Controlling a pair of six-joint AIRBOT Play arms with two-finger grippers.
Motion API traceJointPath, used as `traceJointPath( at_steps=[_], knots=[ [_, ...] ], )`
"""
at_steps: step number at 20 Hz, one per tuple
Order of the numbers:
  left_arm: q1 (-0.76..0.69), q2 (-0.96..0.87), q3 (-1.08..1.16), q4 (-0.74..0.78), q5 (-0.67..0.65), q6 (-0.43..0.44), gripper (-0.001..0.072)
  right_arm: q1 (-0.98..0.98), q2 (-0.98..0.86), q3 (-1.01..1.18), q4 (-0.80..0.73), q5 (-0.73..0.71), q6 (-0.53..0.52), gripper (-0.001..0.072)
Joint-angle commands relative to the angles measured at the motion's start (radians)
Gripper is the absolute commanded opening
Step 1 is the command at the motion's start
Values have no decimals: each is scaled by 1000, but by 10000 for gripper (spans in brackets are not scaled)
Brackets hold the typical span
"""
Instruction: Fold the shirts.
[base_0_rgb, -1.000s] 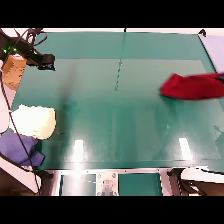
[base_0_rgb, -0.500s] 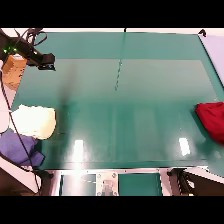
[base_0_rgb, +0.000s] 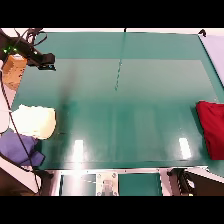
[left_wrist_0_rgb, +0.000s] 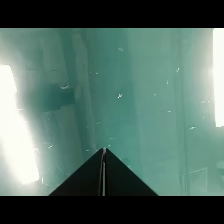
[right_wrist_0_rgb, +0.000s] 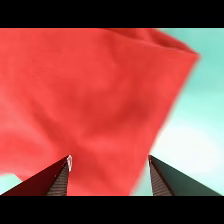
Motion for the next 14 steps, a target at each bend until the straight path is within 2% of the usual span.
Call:
traceJointPath(
  at_steps=[1,2,3,4,7,9,12,14],
  knots=[
    [0,2,0,0,13,0,28,-1,1,180,-159,262,118,539],
    [0,5,1,0,13,-1,28,5,1,240,-127,315,137,415],
    [0,14,0,1,11,-5,28,26,6,280,-68,337,136,176],
    [-1,28,0,0,12,-16,28,69,20,296,1,333,119,18],
    [-1,76,-3,1,-33,-39,27,273,61,294,125,229,112,16],
    [-2,114,-58,-1,-68,-46,27,452,71,293,183,177,58,15],
    [-28,213,-273,3,-71,-51,27,725,105,247,186,142,51,14],
    [-60,325,-486,3,-6,-41,27,878,169,136,194,101,51,14]
  ],
)
